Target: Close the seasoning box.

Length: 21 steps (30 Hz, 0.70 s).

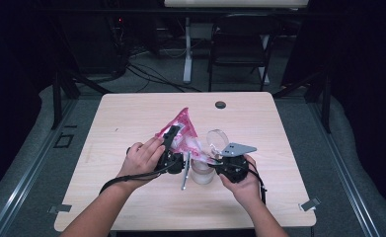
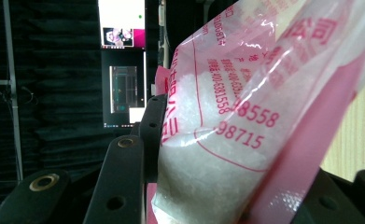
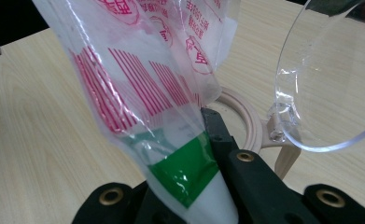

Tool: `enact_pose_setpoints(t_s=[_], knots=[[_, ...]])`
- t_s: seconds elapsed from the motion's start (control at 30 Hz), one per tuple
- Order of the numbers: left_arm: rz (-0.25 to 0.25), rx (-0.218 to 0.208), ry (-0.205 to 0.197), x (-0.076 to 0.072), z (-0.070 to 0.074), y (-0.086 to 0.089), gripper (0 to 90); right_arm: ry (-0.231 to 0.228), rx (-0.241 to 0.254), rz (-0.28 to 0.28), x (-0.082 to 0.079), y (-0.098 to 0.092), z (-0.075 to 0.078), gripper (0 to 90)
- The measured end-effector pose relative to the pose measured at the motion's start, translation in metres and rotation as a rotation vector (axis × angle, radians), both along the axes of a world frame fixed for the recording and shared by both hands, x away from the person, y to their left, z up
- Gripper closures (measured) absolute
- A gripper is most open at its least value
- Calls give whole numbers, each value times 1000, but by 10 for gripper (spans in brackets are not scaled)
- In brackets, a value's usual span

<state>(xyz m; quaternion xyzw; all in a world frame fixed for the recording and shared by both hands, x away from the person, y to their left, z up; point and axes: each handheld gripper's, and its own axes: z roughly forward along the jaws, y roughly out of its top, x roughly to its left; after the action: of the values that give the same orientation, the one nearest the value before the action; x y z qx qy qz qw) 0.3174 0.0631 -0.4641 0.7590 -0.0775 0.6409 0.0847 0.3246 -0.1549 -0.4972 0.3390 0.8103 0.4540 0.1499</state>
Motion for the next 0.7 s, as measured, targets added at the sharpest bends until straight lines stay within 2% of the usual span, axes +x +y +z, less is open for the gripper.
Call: enact_pose_setpoints(t_s=[0.7], knots=[[-15, 5, -10, 0, 2, -2, 636, 2, -2, -1, 0, 0, 0, 900]])
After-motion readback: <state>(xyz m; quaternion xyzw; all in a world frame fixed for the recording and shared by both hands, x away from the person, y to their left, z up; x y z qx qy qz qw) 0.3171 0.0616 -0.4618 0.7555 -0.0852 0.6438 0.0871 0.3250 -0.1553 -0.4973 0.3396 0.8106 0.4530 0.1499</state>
